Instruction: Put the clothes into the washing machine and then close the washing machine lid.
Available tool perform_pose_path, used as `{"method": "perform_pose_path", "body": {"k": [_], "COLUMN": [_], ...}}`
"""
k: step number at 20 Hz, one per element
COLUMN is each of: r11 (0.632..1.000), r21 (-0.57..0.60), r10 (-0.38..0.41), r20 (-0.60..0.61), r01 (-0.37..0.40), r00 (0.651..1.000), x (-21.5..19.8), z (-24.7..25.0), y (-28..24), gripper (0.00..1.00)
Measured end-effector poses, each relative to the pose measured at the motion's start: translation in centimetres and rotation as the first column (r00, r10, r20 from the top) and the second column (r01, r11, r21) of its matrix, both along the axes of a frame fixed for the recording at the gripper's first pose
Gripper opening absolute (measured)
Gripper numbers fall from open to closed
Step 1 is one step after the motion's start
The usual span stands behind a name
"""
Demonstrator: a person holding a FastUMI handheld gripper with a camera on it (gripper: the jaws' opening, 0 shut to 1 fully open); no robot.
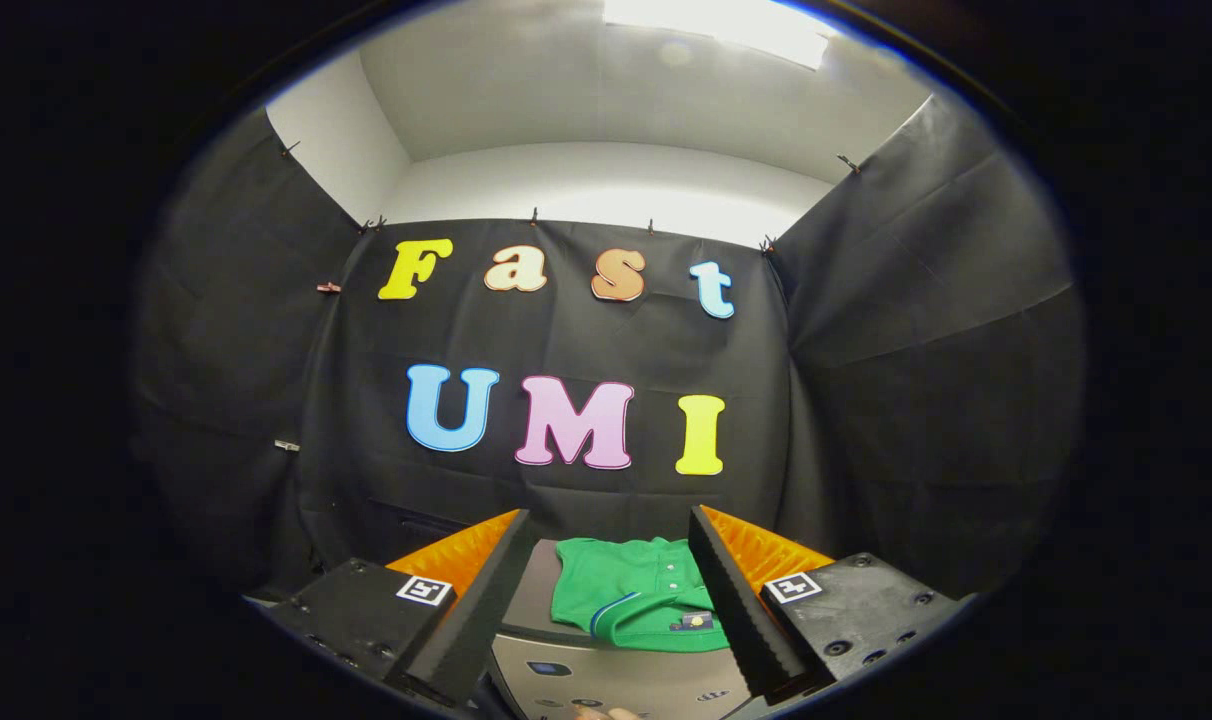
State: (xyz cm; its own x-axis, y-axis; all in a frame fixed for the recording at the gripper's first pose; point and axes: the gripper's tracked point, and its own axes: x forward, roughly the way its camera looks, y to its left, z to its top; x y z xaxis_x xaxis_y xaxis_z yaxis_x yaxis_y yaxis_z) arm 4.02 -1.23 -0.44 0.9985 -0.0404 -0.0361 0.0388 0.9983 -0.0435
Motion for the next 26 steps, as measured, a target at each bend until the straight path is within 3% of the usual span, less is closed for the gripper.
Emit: {"method": "perform_pose_path", "body": {"k": [8,15,23,26], "r11": [0.999,0.995,0.991,0.992], "r21": [0.003,0.014,0.039,-0.005], "r10": [-0.044,-0.090,-0.095,-0.110], "r20": [-0.080,-0.218,-0.444,-0.523], "r01": [0.045,0.096,0.125,0.126], "r00": [0.996,0.972,0.891,0.845], "x": [6.2,13.0,19.1,20.3], "z": [-0.4,-4.1,-11.7,-14.8], "y": [-2.1,-5.2,-8.0,-9.0], "gripper": [0.98,0.98,0.99,0.98]}}
